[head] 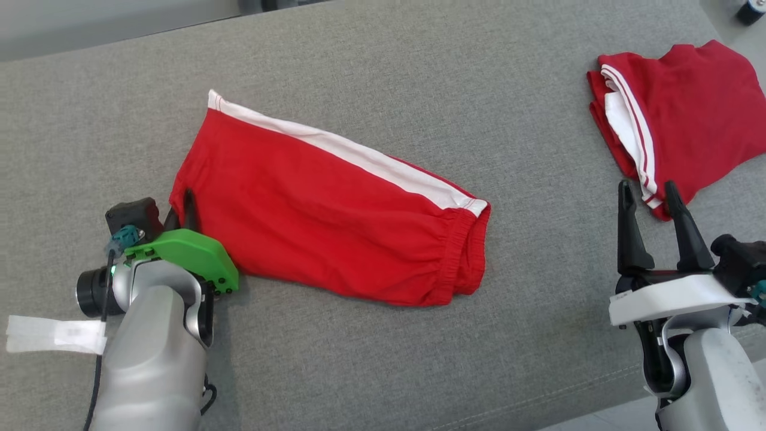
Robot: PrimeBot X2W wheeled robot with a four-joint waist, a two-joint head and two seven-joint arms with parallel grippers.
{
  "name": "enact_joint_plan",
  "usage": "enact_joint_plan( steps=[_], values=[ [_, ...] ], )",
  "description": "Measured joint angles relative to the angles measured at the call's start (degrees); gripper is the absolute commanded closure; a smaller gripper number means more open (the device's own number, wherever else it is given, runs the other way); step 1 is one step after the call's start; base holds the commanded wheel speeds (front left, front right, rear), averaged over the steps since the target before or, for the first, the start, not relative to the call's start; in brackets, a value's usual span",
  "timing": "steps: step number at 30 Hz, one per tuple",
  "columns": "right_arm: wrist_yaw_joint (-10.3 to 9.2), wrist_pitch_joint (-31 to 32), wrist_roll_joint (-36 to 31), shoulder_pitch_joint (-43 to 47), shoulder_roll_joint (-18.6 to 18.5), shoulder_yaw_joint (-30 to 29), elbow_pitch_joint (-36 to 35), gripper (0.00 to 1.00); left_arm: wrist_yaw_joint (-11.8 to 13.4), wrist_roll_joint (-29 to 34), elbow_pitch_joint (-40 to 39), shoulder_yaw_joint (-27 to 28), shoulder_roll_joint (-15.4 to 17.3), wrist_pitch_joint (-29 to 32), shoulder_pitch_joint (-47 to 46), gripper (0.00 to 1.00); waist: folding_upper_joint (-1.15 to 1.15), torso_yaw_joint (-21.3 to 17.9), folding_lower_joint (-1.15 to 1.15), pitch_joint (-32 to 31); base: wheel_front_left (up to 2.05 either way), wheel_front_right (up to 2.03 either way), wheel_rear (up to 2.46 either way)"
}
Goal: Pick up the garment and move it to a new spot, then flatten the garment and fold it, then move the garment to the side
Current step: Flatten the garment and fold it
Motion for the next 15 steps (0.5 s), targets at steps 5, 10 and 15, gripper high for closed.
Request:
enact_joint_plan(
  steps=[5,10,15],
  values=[
    [-0.01,0.0,0.4,2.5,0.1,0.7,0.9,0.00,0.0,-2.5,-5.1,1.6,-0.5,0.0,6.8,1.00,0.00,1.4,0.00,-3.5,0.00,0.00,0.00],
    [-0.01,0.0,0.3,4.7,0.5,2.5,2.5,0.00,-0.2,-7.4,-7.8,0.5,-0.6,0.0,12.7,1.00,0.00,3.0,0.00,-7.2,0.00,0.00,0.00],
    [-0.01,0.0,0.3,6.3,0.7,3.7,3.5,0.00,1.2,-10.7,-10.6,-3.9,-0.7,0.0,17.2,1.00,0.00,5.7,0.00,-9.9,0.00,0.00,0.00]
  ],
)
